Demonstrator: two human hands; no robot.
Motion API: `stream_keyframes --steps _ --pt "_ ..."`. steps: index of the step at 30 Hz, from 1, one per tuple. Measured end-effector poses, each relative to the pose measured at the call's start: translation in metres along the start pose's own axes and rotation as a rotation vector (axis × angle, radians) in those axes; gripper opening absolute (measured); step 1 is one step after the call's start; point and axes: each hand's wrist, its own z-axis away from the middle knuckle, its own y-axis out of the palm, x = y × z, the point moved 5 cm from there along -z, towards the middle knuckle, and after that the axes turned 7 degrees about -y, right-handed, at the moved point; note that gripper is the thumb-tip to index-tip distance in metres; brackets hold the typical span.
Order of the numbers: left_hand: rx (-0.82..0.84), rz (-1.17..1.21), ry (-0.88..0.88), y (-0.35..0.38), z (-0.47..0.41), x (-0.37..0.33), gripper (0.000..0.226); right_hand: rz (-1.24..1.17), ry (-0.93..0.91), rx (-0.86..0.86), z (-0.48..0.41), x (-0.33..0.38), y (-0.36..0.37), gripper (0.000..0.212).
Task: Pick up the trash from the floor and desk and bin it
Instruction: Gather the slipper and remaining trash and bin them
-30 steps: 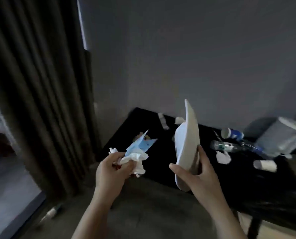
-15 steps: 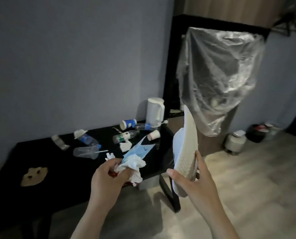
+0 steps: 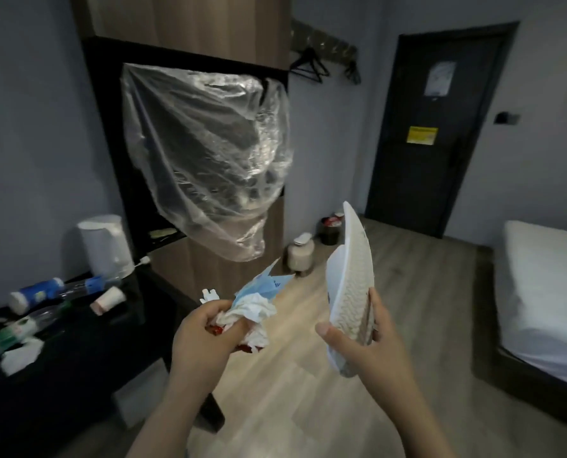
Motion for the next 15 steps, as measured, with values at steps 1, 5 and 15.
stream_keyframes --steps 1,5,15 --pt "0.04 0.011 0.003 0.021 -0.004 -0.002 0.014 0.022 0.012 -0.048 -0.004 -0.005 -0.02 0.13" --pt "0.161 0.05 0.017 0.09 -0.021 -0.005 0.014 0.046 0.016 -0.169 -0.019 -0.019 -0.078 0.127" --pt "0.33 0.16 0.02 0.189 -0.14 0.002 0.011 0.129 0.016 -0.312 -0.124 -0.056 -0.104 0.106"
